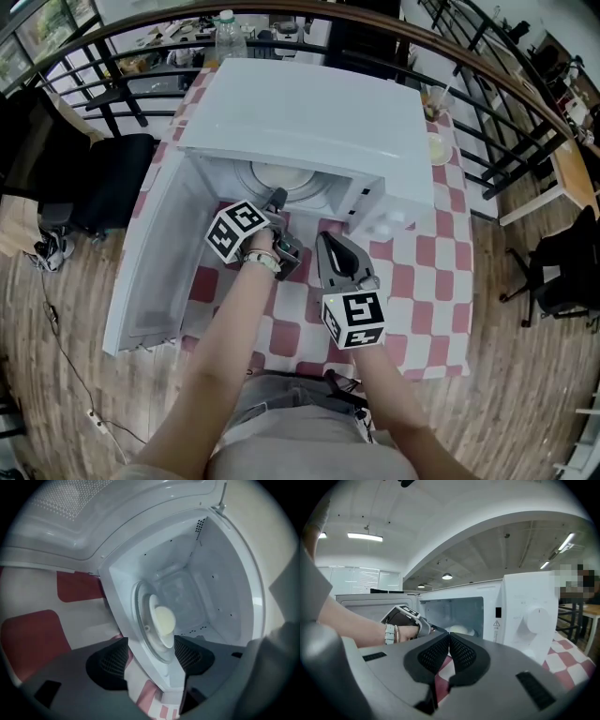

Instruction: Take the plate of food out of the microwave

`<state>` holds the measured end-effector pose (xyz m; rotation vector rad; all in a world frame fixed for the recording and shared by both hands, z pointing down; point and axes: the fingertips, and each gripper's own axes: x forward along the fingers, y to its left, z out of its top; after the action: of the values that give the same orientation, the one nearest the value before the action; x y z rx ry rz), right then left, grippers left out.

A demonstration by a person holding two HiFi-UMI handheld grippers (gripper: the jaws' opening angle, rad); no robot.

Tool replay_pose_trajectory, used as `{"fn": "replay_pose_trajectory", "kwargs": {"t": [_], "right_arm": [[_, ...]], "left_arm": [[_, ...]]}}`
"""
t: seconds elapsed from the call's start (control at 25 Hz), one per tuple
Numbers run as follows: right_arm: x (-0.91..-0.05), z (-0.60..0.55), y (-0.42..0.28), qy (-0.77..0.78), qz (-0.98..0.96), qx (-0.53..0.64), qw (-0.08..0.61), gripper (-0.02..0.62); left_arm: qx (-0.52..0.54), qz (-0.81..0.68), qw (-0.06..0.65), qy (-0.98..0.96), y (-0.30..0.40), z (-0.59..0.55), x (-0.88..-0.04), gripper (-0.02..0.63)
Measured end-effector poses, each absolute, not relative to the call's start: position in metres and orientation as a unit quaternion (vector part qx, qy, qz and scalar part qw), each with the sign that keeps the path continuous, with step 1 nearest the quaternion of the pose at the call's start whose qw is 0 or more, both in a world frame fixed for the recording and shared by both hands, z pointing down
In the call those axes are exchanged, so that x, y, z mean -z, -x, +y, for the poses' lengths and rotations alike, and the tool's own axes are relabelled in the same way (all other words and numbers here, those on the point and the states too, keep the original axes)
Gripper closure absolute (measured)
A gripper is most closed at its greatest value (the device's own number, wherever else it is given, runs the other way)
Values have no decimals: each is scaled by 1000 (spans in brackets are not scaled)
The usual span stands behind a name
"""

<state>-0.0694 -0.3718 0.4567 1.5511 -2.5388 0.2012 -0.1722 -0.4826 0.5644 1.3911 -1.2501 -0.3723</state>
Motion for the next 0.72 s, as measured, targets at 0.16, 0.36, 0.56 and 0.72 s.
{"fn": "replay_pose_trajectory", "kwargs": {"t": [0.16, 0.36, 0.56, 0.72], "right_arm": [[-464, -376, 65, -521, -846, -77, 82, 569], [-466, -386, 64, -520, -846, -81, 86, 569], [-468, -389, 63, -520, -845, -86, 87, 569], [-472, -392, 55, -526, -841, -91, 88, 569]], "left_arm": [[165, -548, 597, -562, 174, -491, -577, 307], [154, -573, 604, -532, 177, -497, -583, 302], [130, -598, 609, -505, 176, -495, -586, 299], [119, -611, 611, -489, 175, -499, -588, 290]]}}
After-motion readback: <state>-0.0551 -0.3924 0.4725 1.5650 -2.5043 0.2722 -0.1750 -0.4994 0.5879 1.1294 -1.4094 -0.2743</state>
